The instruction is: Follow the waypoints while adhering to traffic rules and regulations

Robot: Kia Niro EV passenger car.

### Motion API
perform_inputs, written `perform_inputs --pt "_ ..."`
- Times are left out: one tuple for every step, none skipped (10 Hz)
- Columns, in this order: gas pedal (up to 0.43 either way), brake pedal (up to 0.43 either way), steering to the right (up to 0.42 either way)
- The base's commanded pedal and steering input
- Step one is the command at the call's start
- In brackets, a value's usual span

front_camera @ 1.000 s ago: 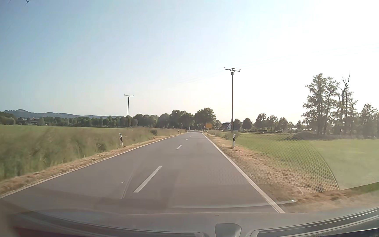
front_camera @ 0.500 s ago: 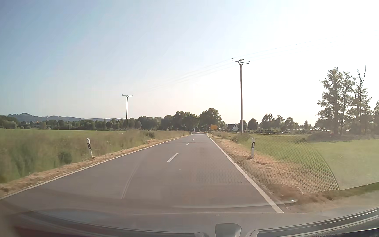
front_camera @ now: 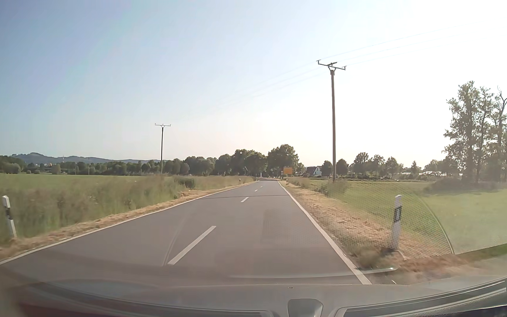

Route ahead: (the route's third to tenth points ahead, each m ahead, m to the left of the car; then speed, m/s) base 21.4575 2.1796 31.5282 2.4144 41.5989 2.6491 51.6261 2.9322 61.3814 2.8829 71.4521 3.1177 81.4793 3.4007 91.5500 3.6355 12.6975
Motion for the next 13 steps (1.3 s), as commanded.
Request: perform_inputs --pt "0.280 0.006 -0.011" --pt "0.280 0.006 -0.010" --pt "0.280 0.006 -0.008" --pt "0.280 0.006 -0.006" --pt "0.280 0.006 -0.005" --pt "0.280 0.006 -0.005" --pt "0.280 0.006 -0.005" --pt "0.280 0.006 -0.005" --pt "0.280 0.006 -0.004" --pt "0.280 0.006 -0.003" --pt "0.280 0.006 0.001" --pt "0.280 0.006 0.005" --pt "0.280 0.006 0.006"
